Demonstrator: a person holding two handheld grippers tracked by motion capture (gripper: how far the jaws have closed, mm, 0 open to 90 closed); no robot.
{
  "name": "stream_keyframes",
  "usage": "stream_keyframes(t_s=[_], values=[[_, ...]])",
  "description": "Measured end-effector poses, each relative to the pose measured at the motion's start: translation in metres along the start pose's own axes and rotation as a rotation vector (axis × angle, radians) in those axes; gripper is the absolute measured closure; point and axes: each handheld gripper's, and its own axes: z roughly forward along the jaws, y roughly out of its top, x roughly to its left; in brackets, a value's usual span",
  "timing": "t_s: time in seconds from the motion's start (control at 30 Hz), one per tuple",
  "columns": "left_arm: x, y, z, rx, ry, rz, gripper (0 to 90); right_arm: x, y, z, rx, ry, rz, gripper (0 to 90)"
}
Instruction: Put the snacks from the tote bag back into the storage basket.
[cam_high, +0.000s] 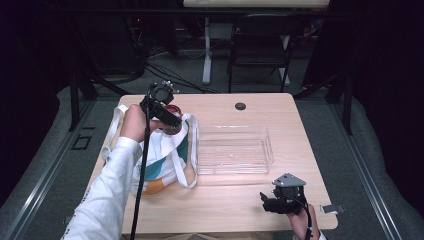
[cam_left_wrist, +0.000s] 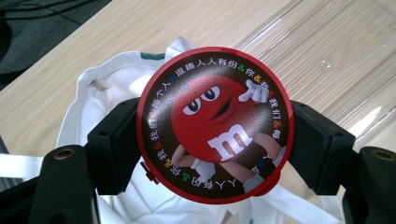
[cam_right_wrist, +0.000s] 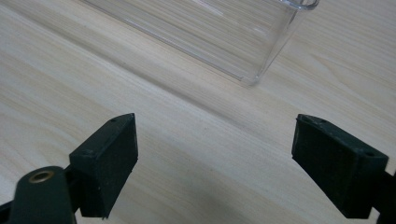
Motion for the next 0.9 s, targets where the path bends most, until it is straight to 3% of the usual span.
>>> stream_keyframes(t_s=[0.9], values=[[-0.019, 0.014, 0.009, -0.005, -0.04, 0.043, 26.5, 0.0, 0.0, 0.0, -0.002, 0.0, -0.001, 13.9]])
